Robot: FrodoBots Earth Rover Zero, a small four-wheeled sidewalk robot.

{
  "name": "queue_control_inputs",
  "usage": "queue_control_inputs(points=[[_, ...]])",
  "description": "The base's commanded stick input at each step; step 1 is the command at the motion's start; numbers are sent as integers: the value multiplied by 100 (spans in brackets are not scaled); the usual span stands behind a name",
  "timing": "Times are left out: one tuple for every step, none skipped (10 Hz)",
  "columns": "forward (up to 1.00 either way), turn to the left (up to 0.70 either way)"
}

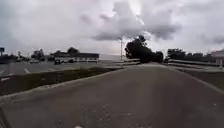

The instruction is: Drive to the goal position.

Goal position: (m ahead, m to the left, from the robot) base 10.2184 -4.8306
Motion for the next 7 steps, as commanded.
queue_control_inputs(points=[[54,-32],[69,-33],[70,-34],[70,-34],[70,-34],[70,-34],[70,-34]])
